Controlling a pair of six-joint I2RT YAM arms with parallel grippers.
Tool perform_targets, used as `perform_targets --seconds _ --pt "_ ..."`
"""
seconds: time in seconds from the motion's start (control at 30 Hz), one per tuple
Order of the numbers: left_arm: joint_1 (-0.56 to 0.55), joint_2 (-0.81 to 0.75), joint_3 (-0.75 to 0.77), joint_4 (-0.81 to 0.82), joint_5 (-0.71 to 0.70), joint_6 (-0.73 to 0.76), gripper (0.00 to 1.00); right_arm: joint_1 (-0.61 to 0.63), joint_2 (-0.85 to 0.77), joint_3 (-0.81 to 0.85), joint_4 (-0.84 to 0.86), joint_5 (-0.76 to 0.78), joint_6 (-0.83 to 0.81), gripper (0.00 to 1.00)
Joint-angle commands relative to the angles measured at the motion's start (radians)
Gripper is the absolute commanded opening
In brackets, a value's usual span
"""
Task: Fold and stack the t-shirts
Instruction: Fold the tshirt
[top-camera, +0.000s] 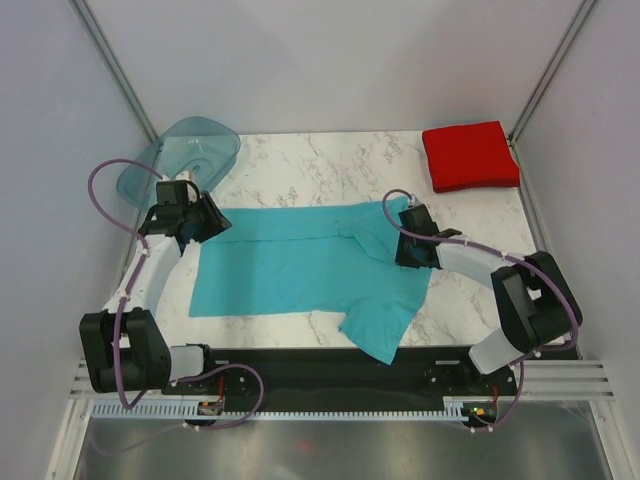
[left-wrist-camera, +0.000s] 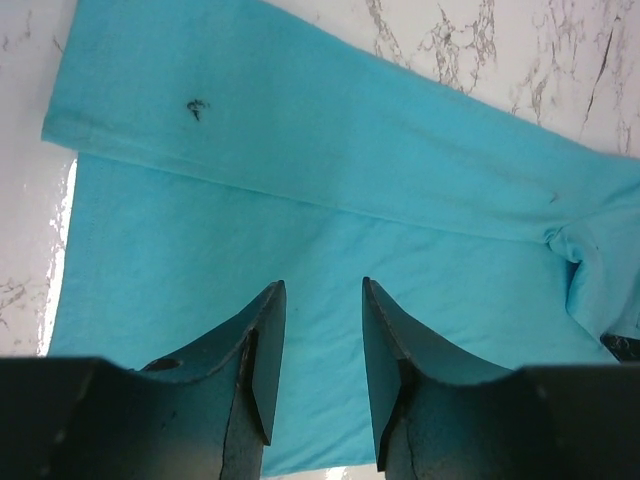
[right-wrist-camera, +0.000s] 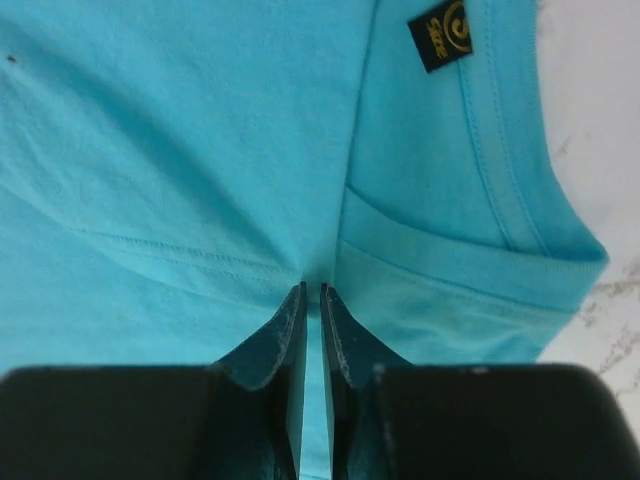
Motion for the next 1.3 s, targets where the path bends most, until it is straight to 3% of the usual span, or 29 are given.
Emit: perform_targets --seconds 0.0,0.2,0.4,0.53,0.73,1.1,1.27 --pt "0.0 -0.017 -0.02 0.054 0.006 -0.069 0.44 0.009 -0.087 -0.03 0.01 0.058 0.058 0.18" --pt "-0.003 0.167 0.056 0.137 0.169 -0.135 0.44 -0.007 -0.087 0.116 -0.041 0.157 0.121 0.32" --pt "-0.006 0.356 0.184 0.14 0.163 -0.117 0.44 -0.005 -0.032 0.148 -0.132 0.137 0.377 0.37" --pt "-0.006 0.488 0.26 0.144 0.152 -0.117 0.44 0.009 0.011 0.148 -0.136 0.169 0.437 0.37" --pt "-0.009 0.637 0.34 0.144 0.195 -0.118 0.43 0.012 0.055 0.144 -0.147 0.201 0.459 0.36" --pt "-0.006 0.732 0.339 0.144 0.172 -0.118 0.42 0.041 0.118 0.16 -0.17 0.235 0.488 0.32" --pt "-0.008 0.747 0.337 0.143 0.16 -0.12 0.42 0.044 0.134 0.171 -0.171 0.267 0.479 0.19"
